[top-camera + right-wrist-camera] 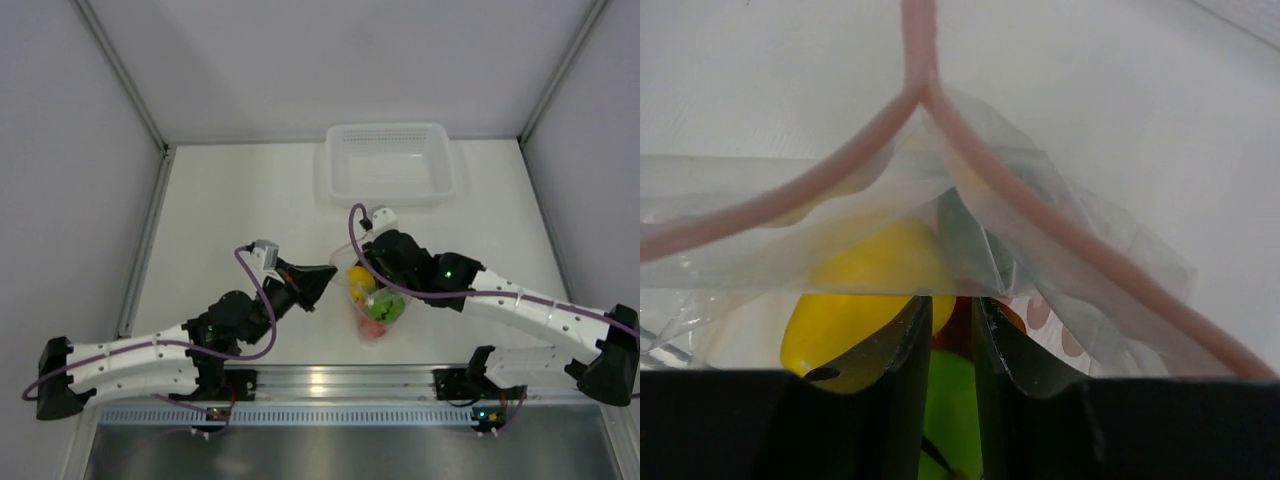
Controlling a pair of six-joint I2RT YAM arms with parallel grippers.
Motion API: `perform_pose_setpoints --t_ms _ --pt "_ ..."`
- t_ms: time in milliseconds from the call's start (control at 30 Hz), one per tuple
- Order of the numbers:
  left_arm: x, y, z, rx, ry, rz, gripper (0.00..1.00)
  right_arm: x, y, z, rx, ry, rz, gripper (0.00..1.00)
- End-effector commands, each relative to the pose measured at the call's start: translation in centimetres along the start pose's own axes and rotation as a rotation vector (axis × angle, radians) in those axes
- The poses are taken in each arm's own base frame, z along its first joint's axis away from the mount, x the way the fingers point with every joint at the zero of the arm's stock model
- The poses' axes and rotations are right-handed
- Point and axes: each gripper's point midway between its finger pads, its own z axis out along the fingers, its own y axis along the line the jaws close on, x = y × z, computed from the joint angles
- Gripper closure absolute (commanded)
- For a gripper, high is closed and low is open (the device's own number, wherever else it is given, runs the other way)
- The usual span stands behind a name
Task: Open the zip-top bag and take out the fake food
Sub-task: Pick up the fake fruit from the zipper food storage bag.
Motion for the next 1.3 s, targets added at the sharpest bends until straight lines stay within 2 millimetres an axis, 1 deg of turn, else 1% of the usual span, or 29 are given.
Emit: perform_pose_setpoints --t_ms 0,33,133,267,400,433,533,600,767,867,967,1000,1033,1100,1133,1267 --pt "-2.3 -1.8 0.4 0.041 -0.048 -0.025 1.0 -2.3 0.9 0.5 -0.019 -0.063 -0.016 0.75" --pt "-2.5 -1.7 0.3 0.037 -0.054 -0.02 1.0 -2.1 1.6 0.5 -0.061 -0.058 -0.018 0.75" --pt "-2.4 -1.2 0.2 0.022 -0.061 -0.022 1.0 -2.4 2.8 -0.1 -0.137 -0.057 -0.01 0.75" --pt "-2.0 -0.7 0.1 0.01 -0.055 -0.021 1.0 -2.8 3.5 -1.2 -0.188 -0.045 0.001 0.71" --pt "-1.5 -0.6 0.1 0.006 -0.044 -0.03 1.0 -2.6 4.3 -1.5 -0.23 -0.022 0.022 0.69" --pt "-1.4 -0.6 0.2 0.004 -0.042 -0.03 1.0 -2.4 4.7 -1.7 -0.254 -0.013 0.024 0.69" --pt "-1.5 -0.7 0.3 0.006 -0.042 -0.029 1.0 -2.7 5.9 -2.2 -0.324 -0.024 0.043 0.7" --pt "-1.3 -0.9 0.4 0.013 -0.035 -0.02 1.0 -2.7 6.0 -2.4 -0.329 -0.002 0.036 0.7" --pt "-1.4 -1.4 0.5 0.032 -0.03 -0.016 1.0 -2.4 6.4 -2.5 -0.34 0.037 0.039 0.7" --pt "-1.8 -2.0 0.6 0.054 -0.037 -0.024 1.0 -2.4 5.9 -2.5 -0.311 0.038 0.047 0.7" --pt "-2.0 -2.3 0.6 0.065 -0.043 -0.032 1.0 -1.9 6.0 -2.0 -0.304 0.064 0.05 0.68" --pt "-2.1 -2.4 0.6 0.066 -0.044 -0.033 1.0 -1.6 6.0 -1.5 -0.287 0.08 0.048 0.67" --pt "-2.0 -2.3 0.7 0.062 -0.041 -0.031 1.0 -1.5 5.4 -1.2 -0.248 0.079 0.051 0.67" --pt "-2.2 -2.6 0.8 0.07 -0.042 -0.034 1.0 -1.4 5.0 -0.6 -0.208 0.084 0.06 0.66" --pt "-2.1 -2.6 0.8 0.071 -0.041 -0.036 1.0 -1.4 4.4 -0.3 -0.17 0.077 0.067 0.62" --pt "-2.0 -2.6 1.0 0.065 -0.037 -0.036 1.0 -0.7 3.9 0.9 -0.11 0.09 0.096 0.57"
